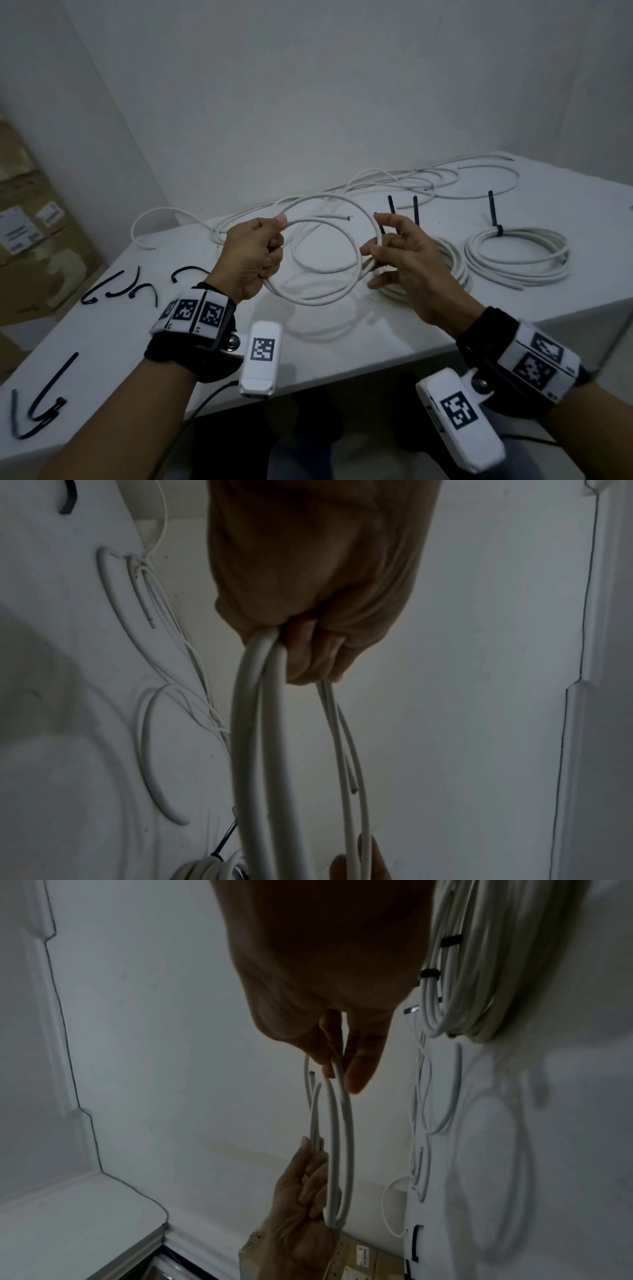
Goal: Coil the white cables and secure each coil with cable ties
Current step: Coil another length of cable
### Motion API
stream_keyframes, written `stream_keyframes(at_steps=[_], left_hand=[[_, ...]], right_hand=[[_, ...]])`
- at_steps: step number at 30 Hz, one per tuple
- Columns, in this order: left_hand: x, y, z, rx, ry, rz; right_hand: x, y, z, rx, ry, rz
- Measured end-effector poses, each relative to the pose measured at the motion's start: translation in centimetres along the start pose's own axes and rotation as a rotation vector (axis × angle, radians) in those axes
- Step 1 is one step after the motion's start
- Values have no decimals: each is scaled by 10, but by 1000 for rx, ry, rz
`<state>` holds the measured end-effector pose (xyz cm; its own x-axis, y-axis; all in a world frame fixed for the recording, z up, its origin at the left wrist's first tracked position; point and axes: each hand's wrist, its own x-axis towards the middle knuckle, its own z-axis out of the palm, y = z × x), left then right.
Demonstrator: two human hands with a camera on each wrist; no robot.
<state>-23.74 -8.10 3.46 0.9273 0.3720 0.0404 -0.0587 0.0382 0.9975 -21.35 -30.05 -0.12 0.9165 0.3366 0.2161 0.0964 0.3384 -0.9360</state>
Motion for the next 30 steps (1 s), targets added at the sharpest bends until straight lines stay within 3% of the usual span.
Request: stream_keyframes(at_steps=[5, 12, 19, 24, 27, 30], left_hand=[[13, -6, 9, 3, -2, -2], [14, -16, 21, 138, -32, 121], [19, -22, 21, 209, 32, 238], [26, -27, 13, 448, 51, 352], [27, -27, 14, 521, 80, 379], [28, -24, 18, 525, 76, 387]], right_hand=[[3, 6, -12, -26, -37, 50], [17, 14, -15, -65, -116, 82], [28, 23, -10, -75, -142, 42], [34, 24, -6, -145, -132, 43], [40, 18, -1, -349, -128, 13], [50, 4, 9, -769, -191, -39]])
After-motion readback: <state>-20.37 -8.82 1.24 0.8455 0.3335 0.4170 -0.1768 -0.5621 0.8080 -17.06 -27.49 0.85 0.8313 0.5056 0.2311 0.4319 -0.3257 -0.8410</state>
